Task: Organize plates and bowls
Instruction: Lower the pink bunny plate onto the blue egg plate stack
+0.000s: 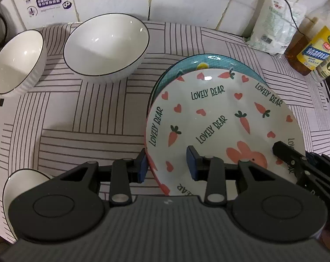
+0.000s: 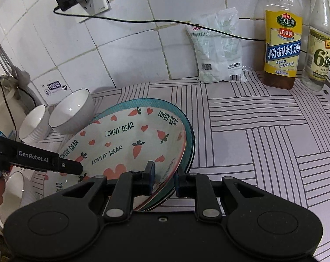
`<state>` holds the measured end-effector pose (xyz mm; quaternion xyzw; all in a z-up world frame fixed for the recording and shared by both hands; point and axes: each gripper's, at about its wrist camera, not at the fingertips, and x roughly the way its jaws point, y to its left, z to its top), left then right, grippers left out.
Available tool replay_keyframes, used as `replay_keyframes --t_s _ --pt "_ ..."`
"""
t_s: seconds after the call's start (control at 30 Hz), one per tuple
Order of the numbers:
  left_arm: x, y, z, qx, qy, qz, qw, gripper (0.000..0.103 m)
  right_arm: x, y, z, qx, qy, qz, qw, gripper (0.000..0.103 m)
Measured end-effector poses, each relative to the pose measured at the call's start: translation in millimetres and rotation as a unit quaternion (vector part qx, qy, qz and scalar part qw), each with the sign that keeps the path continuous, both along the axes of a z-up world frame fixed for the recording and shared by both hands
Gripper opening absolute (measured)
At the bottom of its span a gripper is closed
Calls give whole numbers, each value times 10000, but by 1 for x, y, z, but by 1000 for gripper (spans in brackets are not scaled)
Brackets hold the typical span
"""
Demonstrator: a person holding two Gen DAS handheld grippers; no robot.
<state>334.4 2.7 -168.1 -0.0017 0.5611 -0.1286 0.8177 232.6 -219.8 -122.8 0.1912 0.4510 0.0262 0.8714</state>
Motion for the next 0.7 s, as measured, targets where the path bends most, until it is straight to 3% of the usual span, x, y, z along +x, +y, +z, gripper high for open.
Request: replay_keyframes --t_s 0.2,0.37,0.7 --pt "-1 -4 -2 50 9 3 10000 35 1 9 5 -381 -26 83 9992 24" --pt "-3 -8 -4 78 -77 255 9996 35 3 29 7 -1018 145 96 9947 38" --pt "-1 -15 -4 297 -59 395 9988 35 6 40 -1 -1346 247 -96 9906 43"
